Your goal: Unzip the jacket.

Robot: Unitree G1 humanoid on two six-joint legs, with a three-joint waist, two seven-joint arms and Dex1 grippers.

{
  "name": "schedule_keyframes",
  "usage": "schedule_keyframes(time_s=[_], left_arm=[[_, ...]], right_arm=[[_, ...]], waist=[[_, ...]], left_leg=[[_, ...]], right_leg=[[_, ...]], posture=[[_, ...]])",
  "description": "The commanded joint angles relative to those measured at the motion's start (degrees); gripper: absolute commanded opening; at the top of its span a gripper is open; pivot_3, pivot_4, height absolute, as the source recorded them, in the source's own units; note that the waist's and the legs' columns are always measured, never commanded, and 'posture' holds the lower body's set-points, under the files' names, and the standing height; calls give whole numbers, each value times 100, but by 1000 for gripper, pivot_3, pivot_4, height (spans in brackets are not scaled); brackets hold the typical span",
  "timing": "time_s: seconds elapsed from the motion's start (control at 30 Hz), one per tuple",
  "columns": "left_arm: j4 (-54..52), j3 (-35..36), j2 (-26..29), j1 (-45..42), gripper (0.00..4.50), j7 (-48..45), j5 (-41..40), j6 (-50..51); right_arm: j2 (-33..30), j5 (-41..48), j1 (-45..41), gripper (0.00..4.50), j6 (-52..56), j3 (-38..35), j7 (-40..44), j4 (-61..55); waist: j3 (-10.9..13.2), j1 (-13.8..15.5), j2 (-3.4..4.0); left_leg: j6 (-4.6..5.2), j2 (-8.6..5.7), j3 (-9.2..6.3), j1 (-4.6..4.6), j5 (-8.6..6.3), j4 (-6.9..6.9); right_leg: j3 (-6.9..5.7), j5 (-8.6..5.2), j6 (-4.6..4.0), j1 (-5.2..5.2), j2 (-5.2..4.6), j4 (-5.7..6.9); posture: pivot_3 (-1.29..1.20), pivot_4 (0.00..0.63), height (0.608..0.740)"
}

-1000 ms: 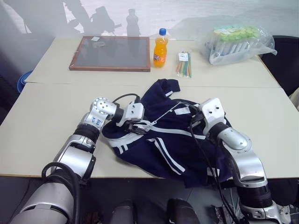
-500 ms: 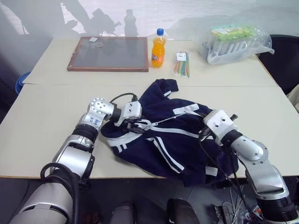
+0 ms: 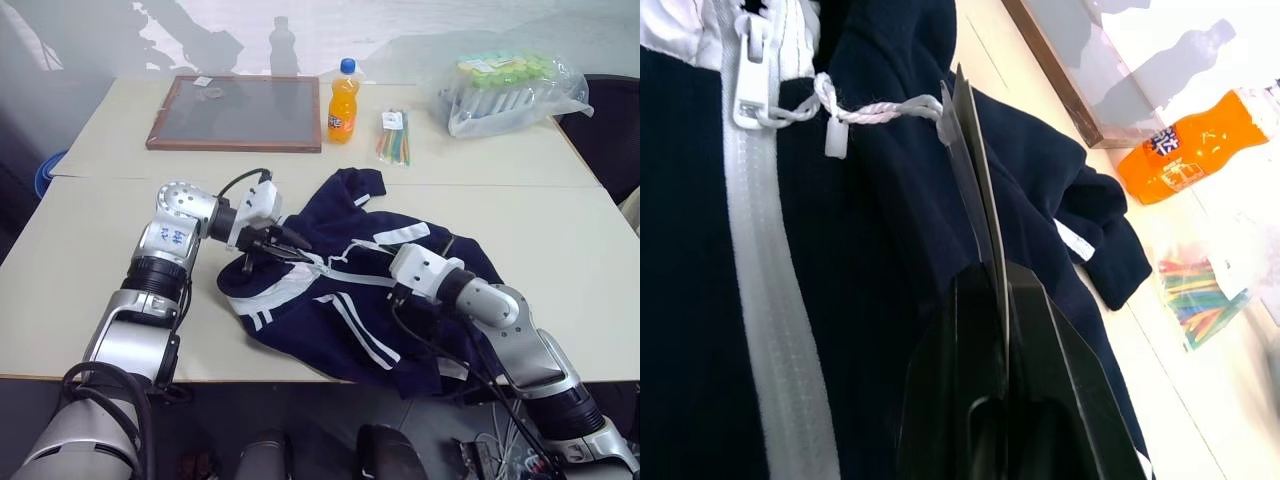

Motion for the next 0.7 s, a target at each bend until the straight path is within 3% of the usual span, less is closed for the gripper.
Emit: schedule_keyframes(time_s=[0.03,0.4,0.7], left_arm=[[-77,-170,-125,-12,618,138,177,-456],[1667,-514,-389,-432,618,1380,1137,-1760],[2199,-167,-267,-441,618,1492,974,-2016]], right_arm=[[41,-17,-100,0,-121,-81,19,-32],[-33,-63,29,0,-73,-215,75,-236],[-184,-55,285,0,-18,-410,151,-419]], waist=[[0,10,0],[0,0,0],[0,-5,0]], left_leg=[[0,0,0,0,0,0],[0,-1,1,1,0,-2],[0,0,2,4,0,-1]], right_leg=[[0,0,0,0,0,0],[-2,0,0,0,0,0],[-1,0,0,2,0,0]], posture=[[0,150,740],[0,150,740],[0,150,740]])
